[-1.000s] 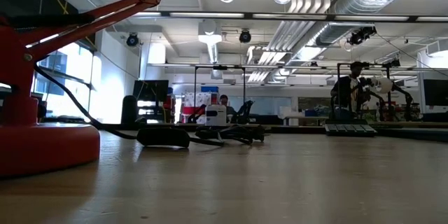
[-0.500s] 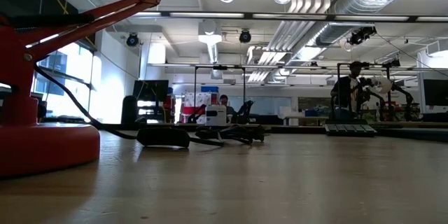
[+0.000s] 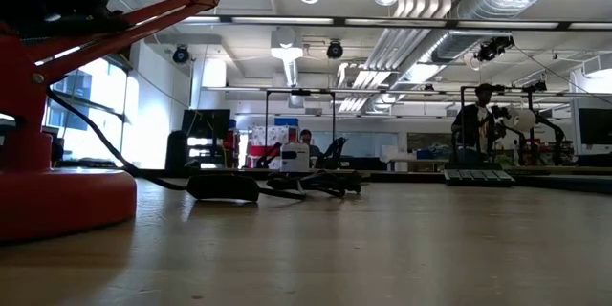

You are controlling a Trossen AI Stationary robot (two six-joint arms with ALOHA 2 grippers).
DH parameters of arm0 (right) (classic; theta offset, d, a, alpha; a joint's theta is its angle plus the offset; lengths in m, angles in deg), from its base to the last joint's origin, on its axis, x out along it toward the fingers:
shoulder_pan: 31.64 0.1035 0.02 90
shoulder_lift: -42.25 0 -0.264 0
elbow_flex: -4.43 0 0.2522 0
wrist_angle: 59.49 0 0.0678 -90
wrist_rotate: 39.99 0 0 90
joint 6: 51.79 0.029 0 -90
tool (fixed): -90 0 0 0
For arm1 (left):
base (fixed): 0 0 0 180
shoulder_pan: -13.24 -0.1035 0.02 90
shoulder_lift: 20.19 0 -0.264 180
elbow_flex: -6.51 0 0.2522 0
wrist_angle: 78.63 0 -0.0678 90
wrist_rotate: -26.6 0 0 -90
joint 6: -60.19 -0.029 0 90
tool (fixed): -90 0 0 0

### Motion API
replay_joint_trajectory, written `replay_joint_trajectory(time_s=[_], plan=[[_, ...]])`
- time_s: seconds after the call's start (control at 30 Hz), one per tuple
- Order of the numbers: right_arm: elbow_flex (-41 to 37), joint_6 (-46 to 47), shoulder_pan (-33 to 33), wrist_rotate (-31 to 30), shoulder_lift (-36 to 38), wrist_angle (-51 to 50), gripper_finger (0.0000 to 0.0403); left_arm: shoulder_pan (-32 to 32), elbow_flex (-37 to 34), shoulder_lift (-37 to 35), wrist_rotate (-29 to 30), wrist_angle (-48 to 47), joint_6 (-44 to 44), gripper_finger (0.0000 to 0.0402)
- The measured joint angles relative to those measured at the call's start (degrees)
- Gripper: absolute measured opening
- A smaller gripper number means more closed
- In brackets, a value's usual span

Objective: Screw lightbulb
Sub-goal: Remove the white lightbulb from the red lamp

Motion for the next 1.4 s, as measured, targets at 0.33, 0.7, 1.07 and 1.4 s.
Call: replay_joint_trajectory(time_s=[0.33,0.7,1.07,1.4], plan=[[-0.07,1.44,-6.57,9.23,0.5,-4.21,0.0255,-5.09,0.0,0.06,-4.7,-3.15,2.85,0.0],[-0.07,-15.18,-12.0,2.73,5.91,-23.85,0.0255,-5.07,0.0,0.08,1.12,-5.8,6.62,0.0],[-0.11,-13.73,-12.0,-1.11,4.78,-23.54,0.0255,-5.07,0.0,0.08,12.25,-6.15,9.98,0.0],[-0.13,-7.97,-12.0,1.86,5.38,-41.53,0.0255,-5.07,0.04,0.08,13.37,-10.6,12.9,0.0]])
